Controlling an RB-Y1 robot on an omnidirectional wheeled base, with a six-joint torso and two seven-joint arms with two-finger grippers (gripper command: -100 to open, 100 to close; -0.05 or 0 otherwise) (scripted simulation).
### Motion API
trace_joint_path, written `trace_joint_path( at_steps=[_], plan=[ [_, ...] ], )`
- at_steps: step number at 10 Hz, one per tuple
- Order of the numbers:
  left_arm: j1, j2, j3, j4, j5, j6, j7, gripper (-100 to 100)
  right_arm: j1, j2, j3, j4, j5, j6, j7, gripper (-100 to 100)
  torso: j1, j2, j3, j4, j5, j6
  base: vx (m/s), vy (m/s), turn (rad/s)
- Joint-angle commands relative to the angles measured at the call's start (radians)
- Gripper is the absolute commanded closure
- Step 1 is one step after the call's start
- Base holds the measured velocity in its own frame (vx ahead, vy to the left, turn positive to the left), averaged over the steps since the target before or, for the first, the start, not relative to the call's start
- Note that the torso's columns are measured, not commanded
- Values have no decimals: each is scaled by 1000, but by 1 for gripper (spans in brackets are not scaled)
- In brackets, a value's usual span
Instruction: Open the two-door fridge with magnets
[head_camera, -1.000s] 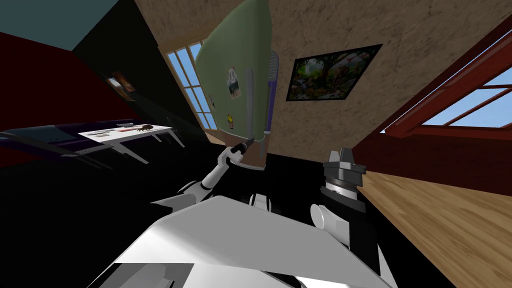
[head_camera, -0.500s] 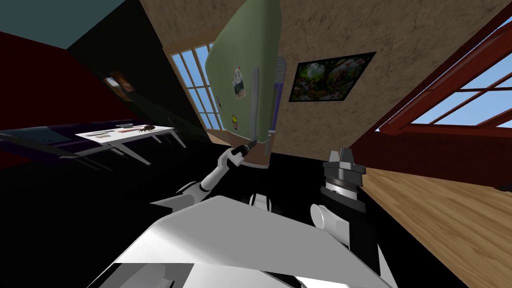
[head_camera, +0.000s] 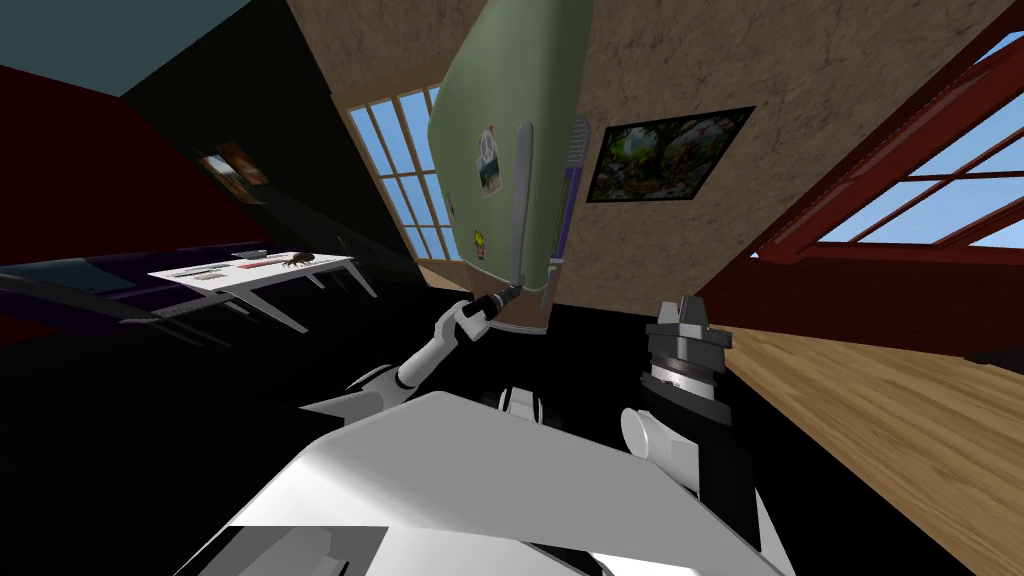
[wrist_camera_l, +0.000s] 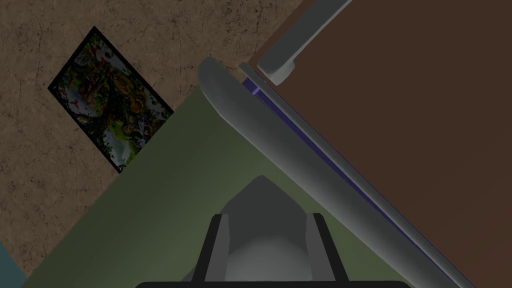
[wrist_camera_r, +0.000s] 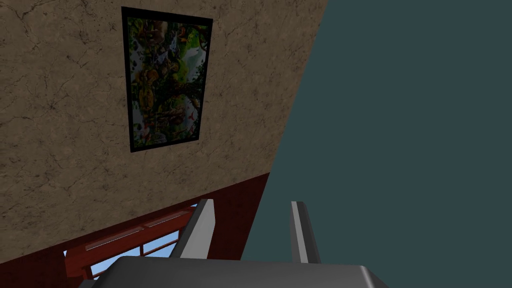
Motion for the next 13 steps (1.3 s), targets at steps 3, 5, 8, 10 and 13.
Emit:
trace_joint_path(
  at_steps=[3, 5, 8, 10, 13],
  plan=[
    [12, 31, -39, -79, 42, -14, -16, 100, 0, 0, 0, 0, 0, 0, 0, 0, -2, -1, -1, 1, 0, 0, -95, 267, -31],
    [19, 40, -60, -107, 58, -16, -22, 100, 0, 0, 0, 0, 0, 0, 0, 0, -2, -1, -2, 0, 0, 0, -105, 246, -25],
    [48, 56, -108, -147, 79, -6, -33, 100, 0, 0, 0, 0, 0, 0, 0, 0, -12, -2, -1, -1, -2, 3, -55, 179, -22],
    [55, 67, -127, -175, 90, -11, -42, 100, 0, 0, 0, 0, 0, 0, 0, 0, -1, -5, -3, -4, 1, 4, -11, 305, -71],
    [70, 89, -167, -230, 112, -22, -58, 100, 0, 0, 0, 0, 0, 0, 0, 0, 0, -5, -4, -3, 1, 1, -26, 292, -36]
  ],
)
